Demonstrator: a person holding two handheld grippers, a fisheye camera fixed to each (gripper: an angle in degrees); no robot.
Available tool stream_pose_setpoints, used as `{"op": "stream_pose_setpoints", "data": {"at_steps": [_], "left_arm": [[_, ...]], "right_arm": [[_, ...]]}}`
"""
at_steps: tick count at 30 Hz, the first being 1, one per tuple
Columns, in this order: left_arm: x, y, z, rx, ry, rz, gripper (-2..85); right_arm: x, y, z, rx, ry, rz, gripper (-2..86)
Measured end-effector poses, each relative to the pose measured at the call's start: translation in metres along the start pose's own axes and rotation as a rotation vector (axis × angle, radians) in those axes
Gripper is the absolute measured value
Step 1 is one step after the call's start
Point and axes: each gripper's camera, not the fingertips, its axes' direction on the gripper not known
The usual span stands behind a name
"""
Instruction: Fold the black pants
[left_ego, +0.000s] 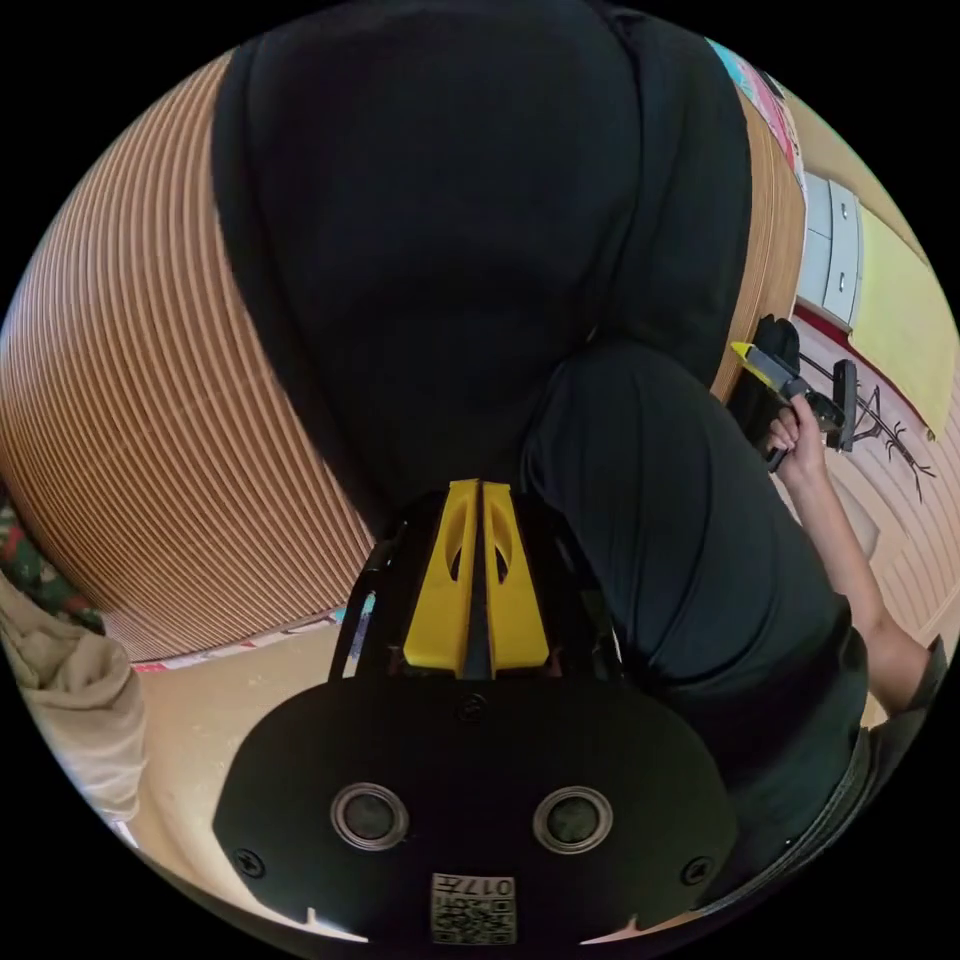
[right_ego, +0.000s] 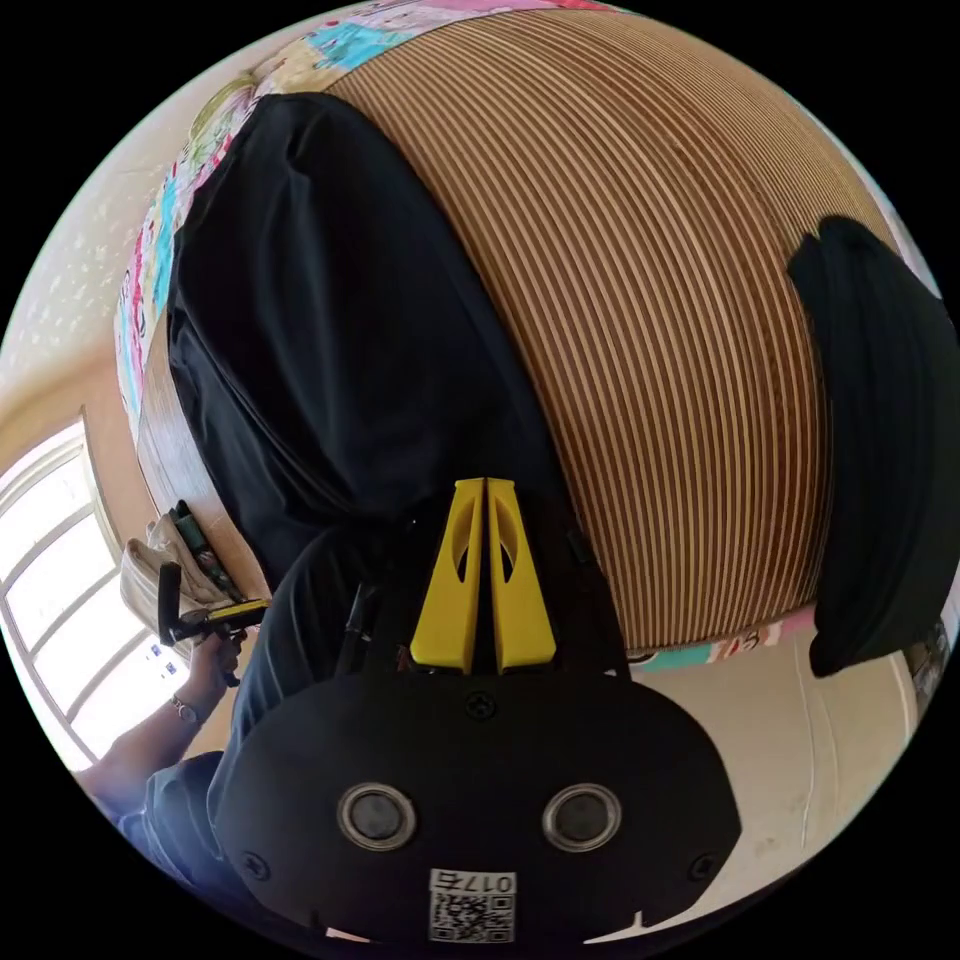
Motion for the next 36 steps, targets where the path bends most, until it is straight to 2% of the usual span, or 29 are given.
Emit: {"op": "stream_pose_setpoints", "data": {"at_steps": [5,9,12,15,24,27,32,36], "left_arm": [[-0.071,0.069,0.013,0.118,0.050,-0.129,-1.0],[-0.141,0.132,0.032,0.219,0.126,-0.301,-1.0],[-0.181,0.161,0.072,0.188,0.207,-0.405,-1.0],[-0.198,0.174,0.111,0.146,0.217,-0.425,-1.0],[-0.175,0.147,0.196,0.076,0.199,-0.279,-1.0],[-0.156,0.131,0.213,0.086,0.197,-0.221,-1.0],[-0.122,0.119,0.226,0.203,0.177,-0.130,-1.0],[-0.089,0.127,0.246,0.397,0.246,-0.078,-1.0]], "right_arm": [[0.012,0.067,0.034,0.069,-0.093,0.097,0.4],[0.025,0.103,0.053,0.120,-0.040,0.198,0.4],[0.043,0.127,0.071,0.076,-0.067,0.231,0.6],[0.065,0.144,0.073,0.062,0.007,0.227,1.2],[0.149,0.118,0.074,0.007,0.096,0.227,7.5],[0.162,0.093,0.079,-0.008,0.073,0.153,8.7],[0.181,0.045,0.107,-0.107,0.046,-0.065,10.5],[0.193,0.026,0.124,-0.184,0.088,-0.215,11.0]]}}
